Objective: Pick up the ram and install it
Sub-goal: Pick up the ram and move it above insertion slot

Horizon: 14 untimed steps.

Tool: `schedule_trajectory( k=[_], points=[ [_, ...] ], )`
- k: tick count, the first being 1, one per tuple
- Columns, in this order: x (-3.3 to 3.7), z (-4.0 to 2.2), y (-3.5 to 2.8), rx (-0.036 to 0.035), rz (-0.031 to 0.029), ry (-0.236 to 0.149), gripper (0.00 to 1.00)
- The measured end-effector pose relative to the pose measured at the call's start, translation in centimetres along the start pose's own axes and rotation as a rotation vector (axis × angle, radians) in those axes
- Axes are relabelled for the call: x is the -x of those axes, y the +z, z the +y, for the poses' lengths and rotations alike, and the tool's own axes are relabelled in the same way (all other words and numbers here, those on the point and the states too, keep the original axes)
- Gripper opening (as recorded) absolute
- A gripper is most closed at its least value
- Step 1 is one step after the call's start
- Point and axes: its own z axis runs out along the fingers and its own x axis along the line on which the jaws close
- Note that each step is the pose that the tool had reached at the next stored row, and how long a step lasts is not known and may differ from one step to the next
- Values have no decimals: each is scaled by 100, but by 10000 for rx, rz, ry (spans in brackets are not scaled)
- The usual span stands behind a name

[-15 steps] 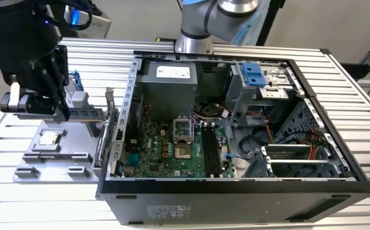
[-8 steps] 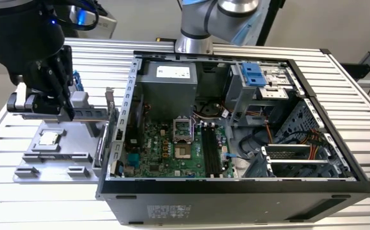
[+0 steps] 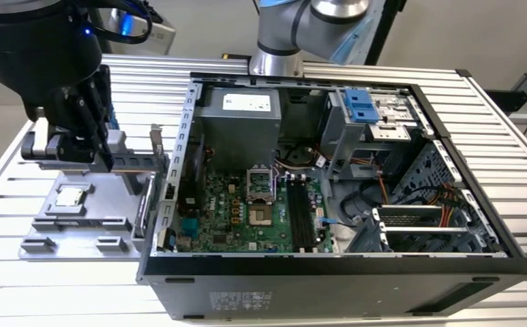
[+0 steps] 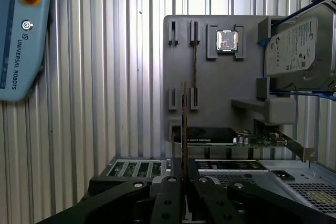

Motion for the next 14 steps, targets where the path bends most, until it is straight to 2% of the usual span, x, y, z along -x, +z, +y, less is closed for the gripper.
schedule_trajectory(
  k=[14],
  points=[
    [20,-96,0,-1,-1,1,0]
  ],
)
